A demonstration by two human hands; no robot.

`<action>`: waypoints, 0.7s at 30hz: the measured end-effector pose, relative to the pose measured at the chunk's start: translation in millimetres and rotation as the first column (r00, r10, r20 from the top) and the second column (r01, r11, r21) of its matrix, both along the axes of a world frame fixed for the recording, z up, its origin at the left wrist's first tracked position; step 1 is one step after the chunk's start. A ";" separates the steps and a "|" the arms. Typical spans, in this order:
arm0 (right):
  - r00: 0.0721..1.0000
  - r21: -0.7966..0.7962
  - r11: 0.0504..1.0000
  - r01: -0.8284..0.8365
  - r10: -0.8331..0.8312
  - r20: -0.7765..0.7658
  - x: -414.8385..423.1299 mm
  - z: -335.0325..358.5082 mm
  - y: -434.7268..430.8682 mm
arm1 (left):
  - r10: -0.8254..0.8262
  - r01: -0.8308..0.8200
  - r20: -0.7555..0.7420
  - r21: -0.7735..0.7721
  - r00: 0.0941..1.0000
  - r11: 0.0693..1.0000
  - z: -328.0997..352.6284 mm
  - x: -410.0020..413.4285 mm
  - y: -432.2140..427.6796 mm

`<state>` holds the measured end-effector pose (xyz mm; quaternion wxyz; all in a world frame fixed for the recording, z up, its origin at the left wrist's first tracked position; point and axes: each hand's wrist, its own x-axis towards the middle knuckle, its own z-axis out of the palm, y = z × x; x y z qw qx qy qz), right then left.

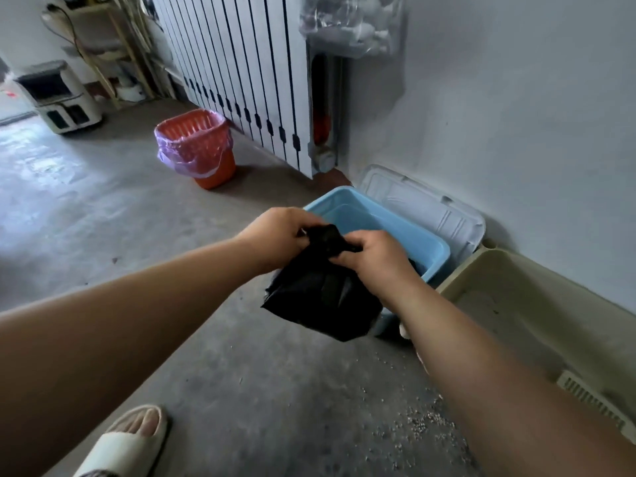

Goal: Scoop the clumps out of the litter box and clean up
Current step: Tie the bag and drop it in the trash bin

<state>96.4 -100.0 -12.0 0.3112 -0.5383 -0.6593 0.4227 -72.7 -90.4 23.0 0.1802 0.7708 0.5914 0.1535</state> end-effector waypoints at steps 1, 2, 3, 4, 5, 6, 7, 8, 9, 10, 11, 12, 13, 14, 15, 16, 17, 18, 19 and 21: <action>1.000 0.001 1.000 0.018 -0.018 0.021 -11.1 2.3 5.6 | 0.015 -0.012 0.035 -0.069 0.999 0.998 1.9 -10.3 4.7; 0.999 -0.006 0.999 0.038 -0.037 0.031 -24.4 5.8 13.1 | 0.046 -0.030 0.109 -0.146 0.993 0.989 5.4 -23.2 11.9; 0.998 -0.023 0.998 0.057 -0.056 0.034 -30.8 7.9 18.2 | 0.084 -0.034 0.212 -0.229 0.974 0.973 7.1 -30.3 16.1; 0.997 -0.037 0.996 0.076 -0.075 0.027 -41.3 11.1 25.5 | 0.117 -0.016 0.318 -0.303 0.941 0.953 10.0 -41.5 21.9; 0.995 -0.052 0.994 0.099 -0.099 0.011 -54.3 14.4 33.5 | 0.122 0.025 0.385 -0.356 0.915 0.934 12.9 -54.7 28.3; 0.992 -0.065 0.990 0.121 -0.122 -0.009 -66.1 16.9 40.8 | 0.090 0.069 0.397 -0.370 0.914 0.926 15.0 -65.4 33.9; 0.990 -0.075 0.988 0.137 -0.140 -0.030 -75.8 19.2 47.3 | 0.037 0.104 0.368 -0.357 0.929 0.928 15.8 -73.8 38.9; 0.987 -0.078 0.985 0.156 -0.159 -0.035 -85.3 20.3 54.6 | -0.013 0.126 0.322 -0.332 0.947 0.935 16.2 -81.2 43.7; 0.983 -0.078 0.981 0.179 -0.181 -0.032 -97.0 22.3 64.7 | -0.055 0.137 0.273 -0.292 0.960 0.946 17.5 -90.4 51.7; 0.980 -0.078 0.978 0.193 -0.195 -0.025 -103.5 23.5 70.4 | -0.071 0.131 0.237 -0.248 0.969 0.960 16.5 -93.7 56.3; 0.979 -0.077 0.977 0.200 -0.202 -0.022 -111.6 25.4 77.4 | -0.062 0.110 0.225 -0.209 0.972 0.972 16.1 -98.5 63.1; 0.977 -0.080 0.974 0.211 -0.213 -0.026 -123.8 27.5 89.4 | -0.048 0.086 0.226 -0.165 0.973 0.983 16.9 -107.5 75.0; 0.973 -0.089 0.970 0.226 -0.229 -0.036 -131.0 29.0 97.1 | -0.039 0.071 0.228 -0.134 0.973 0.988 16.9 -111.9 83.4; 0.970 -0.090 0.968 0.233 -0.237 -0.044 -135.0 31.3 100.9 | -0.036 0.061 0.227 -0.104 0.973 0.993 17.5 -113.1 88.7; 0.969 -0.098 0.966 0.237 -0.242 -0.043 -143.9 34.4 112.2 | -0.029 0.051 0.230 -0.090 0.973 0.995 19.6 -119.7 101.2; 0.968 -0.103 0.965 0.242 -0.248 -0.043 -150.5 36.6 120.9 | -0.026 0.046 0.225 -0.083 0.974 0.995 21.9 -123.8 110.3; 0.967 -0.107 0.963 0.246 -0.251 -0.044 -155.9 38.6 127.0 | -0.020 0.039 0.226 -0.081 0.974 0.996 23.8 -126.6 117.1; 0.966 -0.109 0.962 0.249 -0.255 -0.040 -161.7 40.2 134.1 | -0.003 0.024 0.228 -0.089 0.974 0.996 25.0 -130.7 124.9; 0.966 -0.108 0.961 0.254 -0.258 -0.032 -168.4 42.4 143.9 | 0.019 0.005 0.231 -0.102 0.973 0.995 26.6 -135.7 134.3; 0.965 -0.099 0.961 0.260 -0.262 -0.006 -178.7 46.1 156.4 | 0.068 -0.040 0.252 -0.117 0.965 0.992 26.8 -144.3 145.7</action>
